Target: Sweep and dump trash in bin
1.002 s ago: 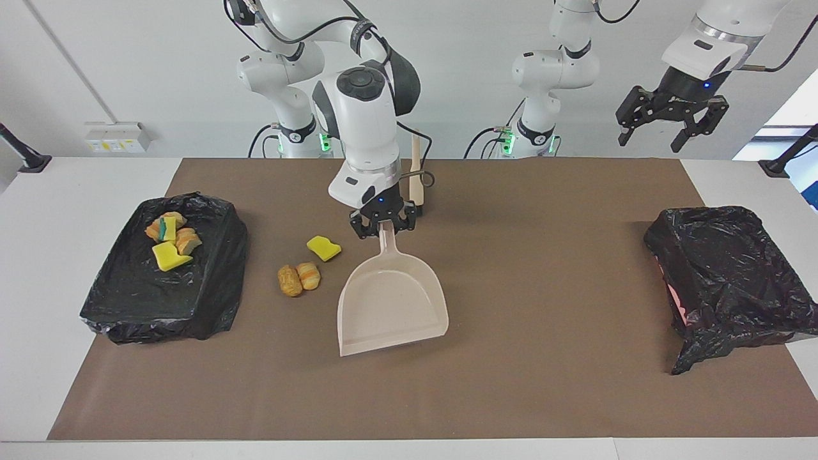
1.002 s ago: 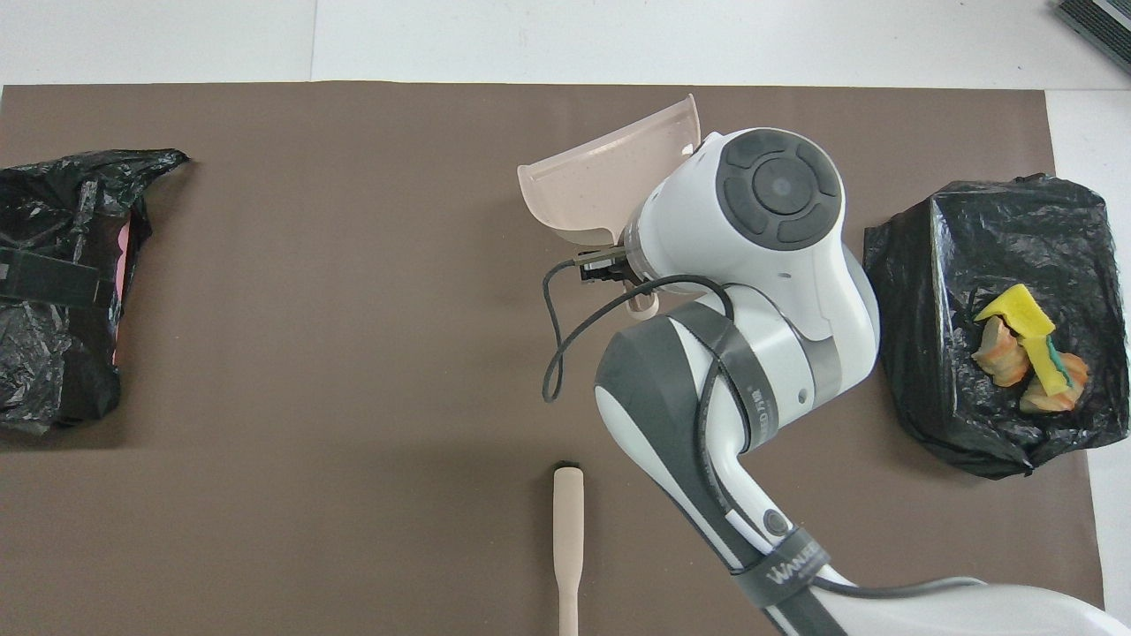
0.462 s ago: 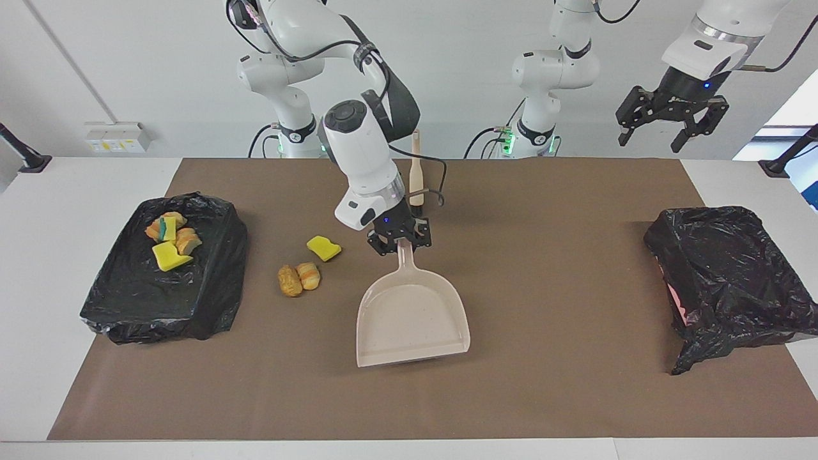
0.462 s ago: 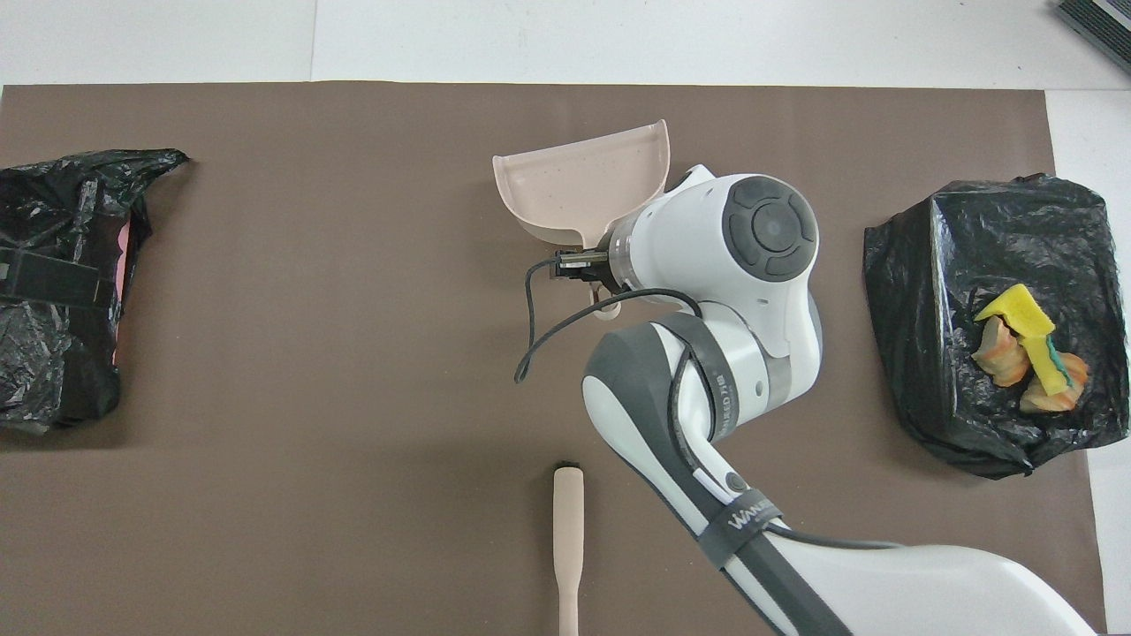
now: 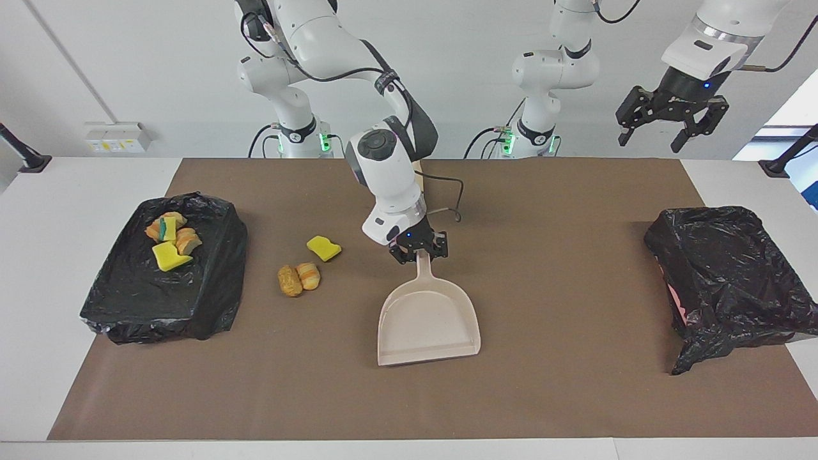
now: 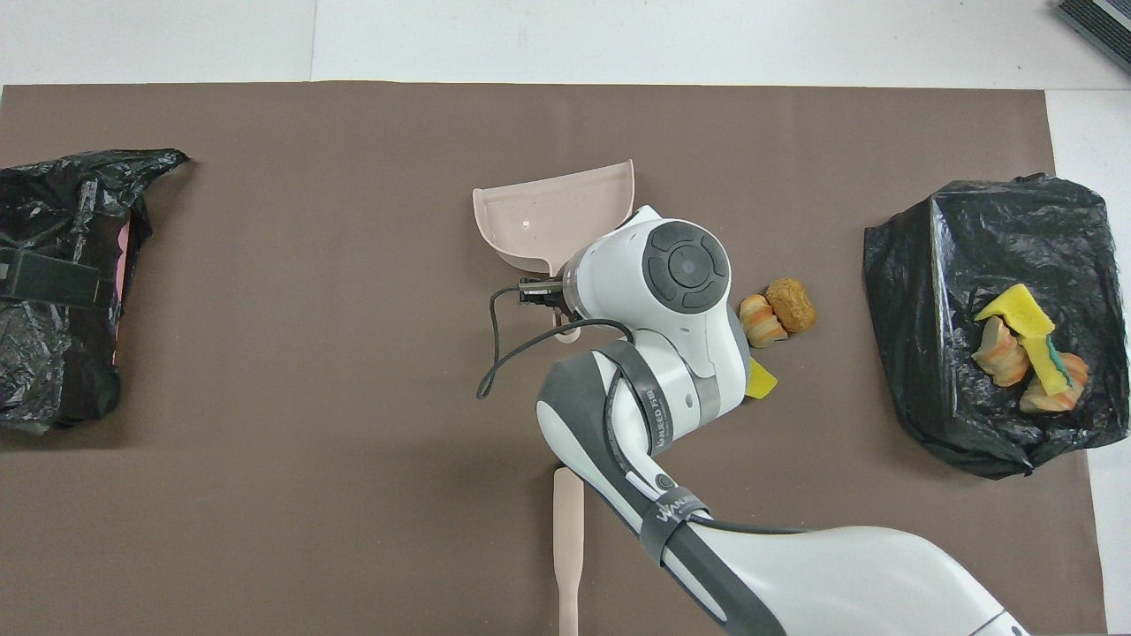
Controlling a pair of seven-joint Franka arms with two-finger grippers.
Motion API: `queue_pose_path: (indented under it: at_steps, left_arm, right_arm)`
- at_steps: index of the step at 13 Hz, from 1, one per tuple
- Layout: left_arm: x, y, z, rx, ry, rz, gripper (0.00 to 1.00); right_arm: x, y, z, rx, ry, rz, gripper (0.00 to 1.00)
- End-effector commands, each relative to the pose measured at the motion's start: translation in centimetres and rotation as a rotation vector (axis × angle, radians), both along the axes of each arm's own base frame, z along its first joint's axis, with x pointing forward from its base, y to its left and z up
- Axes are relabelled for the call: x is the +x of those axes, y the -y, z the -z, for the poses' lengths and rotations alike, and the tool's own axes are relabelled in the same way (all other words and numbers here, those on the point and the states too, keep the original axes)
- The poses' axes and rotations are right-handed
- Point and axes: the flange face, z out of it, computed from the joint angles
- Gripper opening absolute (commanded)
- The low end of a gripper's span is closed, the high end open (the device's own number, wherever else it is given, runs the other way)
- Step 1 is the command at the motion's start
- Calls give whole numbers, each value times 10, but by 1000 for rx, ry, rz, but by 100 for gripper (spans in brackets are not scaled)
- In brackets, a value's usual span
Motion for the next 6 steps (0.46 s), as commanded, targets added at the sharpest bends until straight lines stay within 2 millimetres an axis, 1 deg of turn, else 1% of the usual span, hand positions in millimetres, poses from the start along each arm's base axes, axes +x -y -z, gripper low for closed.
queue_pose_path:
  at_steps: [1, 2, 3, 4, 5, 6]
  left_arm:
    - [-6, -3, -2, -5, -6, -3, 100]
    - [-6, -3, -1, -5, -9, -3, 100]
    - [-6, -4, -1, -5, -9, -5, 100]
    - [-7, -4, -1, -4, -12, -5, 100]
    - [-7, -4, -2, -4, -9, -5, 100]
    - [-7, -4, -2, -5, -7, -3, 100]
  right_arm:
    - [-4, -7, 14, 20, -11, 43, 0]
    - [-4, -7, 15, 21, -3, 36, 0]
    - [-6, -9, 26, 12, -15, 31, 0]
    - [-8, -13, 36, 5, -19, 13, 15]
    - [-4, -6, 36, -7, -17, -1, 55]
    - [-3, -3, 37, -16, -9, -29, 100]
